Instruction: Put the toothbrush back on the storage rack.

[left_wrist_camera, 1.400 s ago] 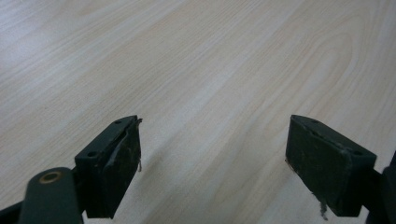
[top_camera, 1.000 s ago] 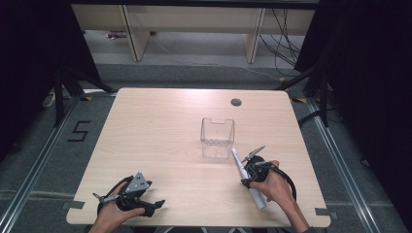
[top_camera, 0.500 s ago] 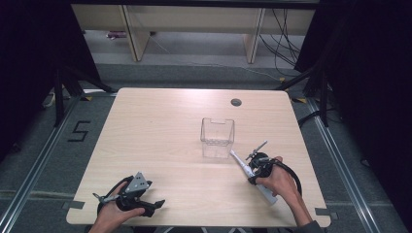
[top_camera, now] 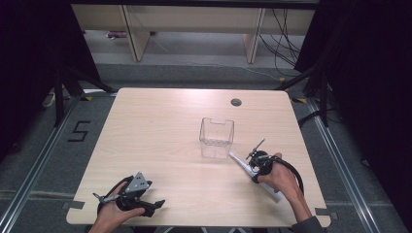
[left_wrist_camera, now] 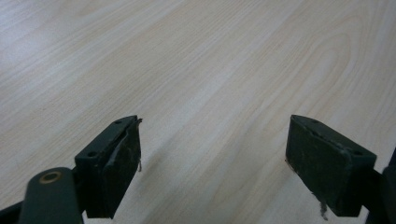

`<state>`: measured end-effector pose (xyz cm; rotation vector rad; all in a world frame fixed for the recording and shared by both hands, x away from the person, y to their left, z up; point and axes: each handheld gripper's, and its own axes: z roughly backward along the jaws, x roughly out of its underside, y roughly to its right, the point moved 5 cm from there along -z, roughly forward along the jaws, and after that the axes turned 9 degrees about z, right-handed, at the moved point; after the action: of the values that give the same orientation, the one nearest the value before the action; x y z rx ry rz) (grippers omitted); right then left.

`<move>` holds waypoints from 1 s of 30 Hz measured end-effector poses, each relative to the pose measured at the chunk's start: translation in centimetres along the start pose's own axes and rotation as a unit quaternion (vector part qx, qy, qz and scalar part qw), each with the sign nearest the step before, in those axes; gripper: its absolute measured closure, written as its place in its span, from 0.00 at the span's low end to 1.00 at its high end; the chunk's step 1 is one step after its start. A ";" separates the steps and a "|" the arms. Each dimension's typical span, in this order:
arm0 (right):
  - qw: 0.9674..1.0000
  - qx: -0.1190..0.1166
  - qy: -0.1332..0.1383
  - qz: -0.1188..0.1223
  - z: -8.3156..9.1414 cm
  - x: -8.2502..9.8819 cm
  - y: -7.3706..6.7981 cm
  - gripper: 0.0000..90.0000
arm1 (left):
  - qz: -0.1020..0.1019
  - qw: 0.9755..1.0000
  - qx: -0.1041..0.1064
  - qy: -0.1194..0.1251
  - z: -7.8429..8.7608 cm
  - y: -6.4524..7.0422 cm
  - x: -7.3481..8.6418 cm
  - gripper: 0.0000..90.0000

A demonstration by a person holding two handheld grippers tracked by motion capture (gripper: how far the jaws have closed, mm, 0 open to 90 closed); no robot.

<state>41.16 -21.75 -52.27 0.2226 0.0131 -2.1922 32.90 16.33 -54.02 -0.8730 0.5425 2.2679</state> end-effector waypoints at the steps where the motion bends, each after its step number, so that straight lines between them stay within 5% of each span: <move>1: 1.000 -0.001 -0.003 0.002 0.0 0.0 0.0 0.73 | 0.006 1.000 0.005 0.004 0.0 0.1 0.0 0.20; 9: 1.000 0.000 -0.001 0.013 0.4 0.5 0.5 0.74 | -0.001 1.000 0.000 0.000 0.0 0.0 0.0 0.20; 17: 0.999 0.015 0.033 -0.015 2.0 1.4 1.6 0.74 | 0.001 1.000 0.000 0.001 0.0 0.0 0.0 0.20; 30: 0.988 0.048 0.133 -0.057 5.0 2.3 3.3 0.74 | -0.001 1.000 0.000 0.000 0.0 0.0 0.0 0.20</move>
<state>41.67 -26.00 -47.53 0.5805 0.0719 -2.2629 32.92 16.34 -53.98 -0.8733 0.5412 2.2662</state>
